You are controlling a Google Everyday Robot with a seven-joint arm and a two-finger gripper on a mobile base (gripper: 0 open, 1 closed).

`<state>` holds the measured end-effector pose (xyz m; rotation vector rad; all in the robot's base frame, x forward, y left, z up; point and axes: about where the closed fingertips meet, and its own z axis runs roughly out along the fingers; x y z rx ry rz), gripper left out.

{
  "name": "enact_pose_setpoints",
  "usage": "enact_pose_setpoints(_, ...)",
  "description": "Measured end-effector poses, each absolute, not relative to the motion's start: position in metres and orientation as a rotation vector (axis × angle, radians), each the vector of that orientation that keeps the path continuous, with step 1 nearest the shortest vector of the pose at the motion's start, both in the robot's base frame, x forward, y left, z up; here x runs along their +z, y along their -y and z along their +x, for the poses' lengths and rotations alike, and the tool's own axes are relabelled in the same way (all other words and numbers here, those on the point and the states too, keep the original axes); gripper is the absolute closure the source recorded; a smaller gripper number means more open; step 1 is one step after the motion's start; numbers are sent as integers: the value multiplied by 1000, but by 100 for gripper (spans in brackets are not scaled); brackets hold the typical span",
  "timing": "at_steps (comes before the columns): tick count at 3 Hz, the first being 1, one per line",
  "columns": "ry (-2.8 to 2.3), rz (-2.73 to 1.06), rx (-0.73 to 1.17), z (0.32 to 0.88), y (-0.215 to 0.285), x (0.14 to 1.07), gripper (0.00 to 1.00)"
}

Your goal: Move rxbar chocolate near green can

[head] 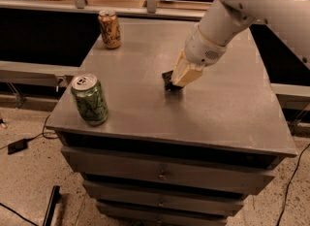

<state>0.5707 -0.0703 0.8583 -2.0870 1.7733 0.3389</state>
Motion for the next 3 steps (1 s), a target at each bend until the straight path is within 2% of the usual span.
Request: enact_pose_setpoints(3,-1407,-2282,441,528,8,845,100)
